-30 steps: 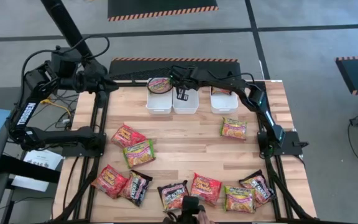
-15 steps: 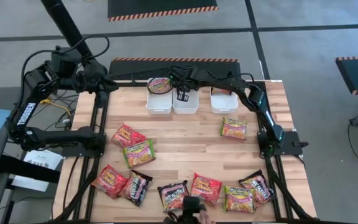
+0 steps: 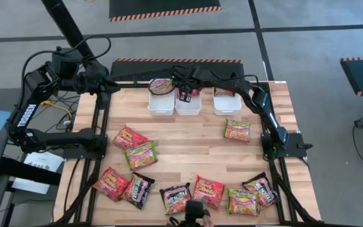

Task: Sort Maruchan noodles
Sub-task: Put the black noodle pack into the right white bin

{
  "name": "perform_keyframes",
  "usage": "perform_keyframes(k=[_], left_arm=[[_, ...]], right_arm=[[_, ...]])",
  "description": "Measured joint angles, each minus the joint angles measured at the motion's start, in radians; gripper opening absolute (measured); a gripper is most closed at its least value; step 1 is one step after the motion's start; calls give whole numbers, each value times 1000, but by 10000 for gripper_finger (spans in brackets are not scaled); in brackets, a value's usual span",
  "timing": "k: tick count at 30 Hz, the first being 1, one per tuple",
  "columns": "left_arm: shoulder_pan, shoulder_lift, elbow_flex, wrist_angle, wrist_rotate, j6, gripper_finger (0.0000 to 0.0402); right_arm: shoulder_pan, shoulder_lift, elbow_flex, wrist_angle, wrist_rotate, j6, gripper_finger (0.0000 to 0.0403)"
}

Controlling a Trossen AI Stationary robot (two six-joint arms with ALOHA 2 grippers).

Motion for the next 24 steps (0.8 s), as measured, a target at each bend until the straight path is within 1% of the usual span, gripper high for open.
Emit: perform_keyframes(k=[4,10,14,17,20,24], left_arm=[[0,0,0,-10,0,-2,87],[0,11,0,-25,0,42,87],[0,26,0,-26,0,44,87],[0,40,0,-37,0,23,87],[0,52,0,-79,22,7,87],[-1,65,0,-186,83,-9,87]], right_arm=[[1,0,101,-89,-7,45,153],[20,-1,248,-236,-102,162,151],[43,-51,230,-292,-199,244,150],[63,-87,231,-314,-253,309,150],[89,-113,231,-320,-268,359,150],[130,-156,230,-332,-268,421,150]])
